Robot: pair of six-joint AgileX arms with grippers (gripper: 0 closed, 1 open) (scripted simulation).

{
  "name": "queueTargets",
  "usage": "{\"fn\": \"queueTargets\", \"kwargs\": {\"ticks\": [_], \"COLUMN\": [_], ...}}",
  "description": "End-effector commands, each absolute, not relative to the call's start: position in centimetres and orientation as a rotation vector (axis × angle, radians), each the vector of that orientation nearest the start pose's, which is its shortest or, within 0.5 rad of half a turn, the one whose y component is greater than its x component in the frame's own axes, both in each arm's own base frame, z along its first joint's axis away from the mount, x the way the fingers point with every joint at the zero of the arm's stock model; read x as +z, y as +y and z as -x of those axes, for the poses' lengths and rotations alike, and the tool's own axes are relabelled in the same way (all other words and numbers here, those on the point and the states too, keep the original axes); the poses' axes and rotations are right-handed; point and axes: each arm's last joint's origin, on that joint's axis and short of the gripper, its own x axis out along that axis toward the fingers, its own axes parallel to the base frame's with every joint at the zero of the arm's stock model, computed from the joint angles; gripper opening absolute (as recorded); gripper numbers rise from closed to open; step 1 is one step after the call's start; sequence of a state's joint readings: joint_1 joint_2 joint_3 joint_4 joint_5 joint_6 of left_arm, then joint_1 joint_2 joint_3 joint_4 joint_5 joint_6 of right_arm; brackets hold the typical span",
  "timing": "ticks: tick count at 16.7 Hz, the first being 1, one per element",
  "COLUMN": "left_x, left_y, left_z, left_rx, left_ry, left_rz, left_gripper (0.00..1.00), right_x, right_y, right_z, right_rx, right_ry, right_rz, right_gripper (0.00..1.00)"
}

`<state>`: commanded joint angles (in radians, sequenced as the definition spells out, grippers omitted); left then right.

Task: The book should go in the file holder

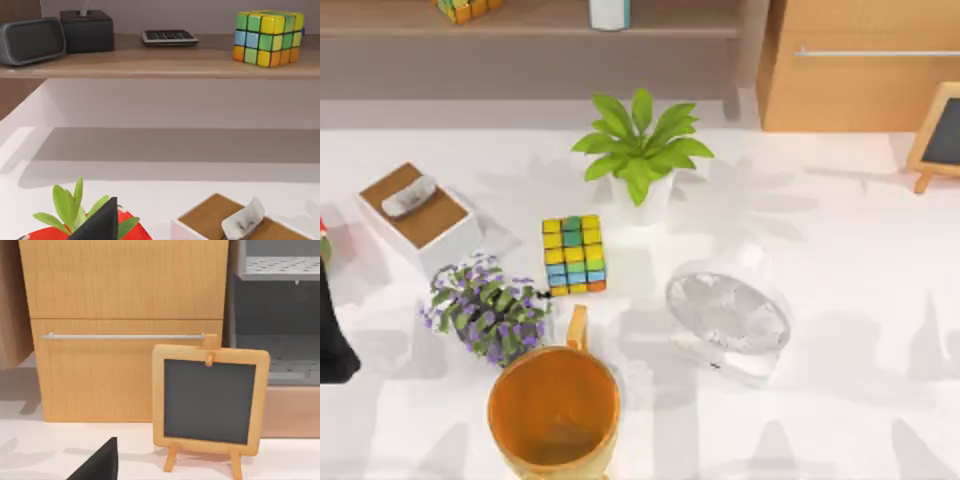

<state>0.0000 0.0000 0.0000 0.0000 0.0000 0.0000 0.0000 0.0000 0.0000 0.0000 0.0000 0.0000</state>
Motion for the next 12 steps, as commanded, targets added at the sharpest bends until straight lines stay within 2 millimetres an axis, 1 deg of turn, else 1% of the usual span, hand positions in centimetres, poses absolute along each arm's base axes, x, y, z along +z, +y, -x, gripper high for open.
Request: {"fn": "queueTargets", "kwargs": {"ticks": [3, 5, 7, 9, 11, 12], "left_x": [16.0, 16.0, 16.0, 16.0, 16.0, 16.0], "left_y": [-0.1, -0.1, -0.1, -0.1, -0.1, -0.1], "left_z": [-10.6, -10.6, -10.6, -10.6, -10.6, -10.6], "left_rx": [0.000, 0.000, 0.000, 0.000, 0.000, 0.000], "left_ry": [0.000, 0.000, 0.000, 0.000, 0.000, 0.000], "left_rz": [0.000, 0.000, 0.000, 0.000, 0.000, 0.000], "left_gripper": [1.00, 1.00, 1.00, 1.00, 1.00, 1.00], "right_x": [16.2, 17.3, 19.2, 21.6, 24.5, 26.0], "right_y": [-0.1, 0.2, 0.8, 1.6, 2.9, 3.8], "right_z": [-10.6, -10.7, -11.0, -11.9, -13.4, -14.5], "right_rx": [0.002, 0.009, 0.021, 0.034, 0.044, 0.049], "right_ry": [-0.001, -0.003, -0.001, 0.007, 0.018, 0.023], "right_rz": [0.000, 0.001, 0.002, 0.006, 0.014, 0.018], "right_gripper": [1.00, 1.00, 1.00, 1.00, 1.00, 1.00]}}
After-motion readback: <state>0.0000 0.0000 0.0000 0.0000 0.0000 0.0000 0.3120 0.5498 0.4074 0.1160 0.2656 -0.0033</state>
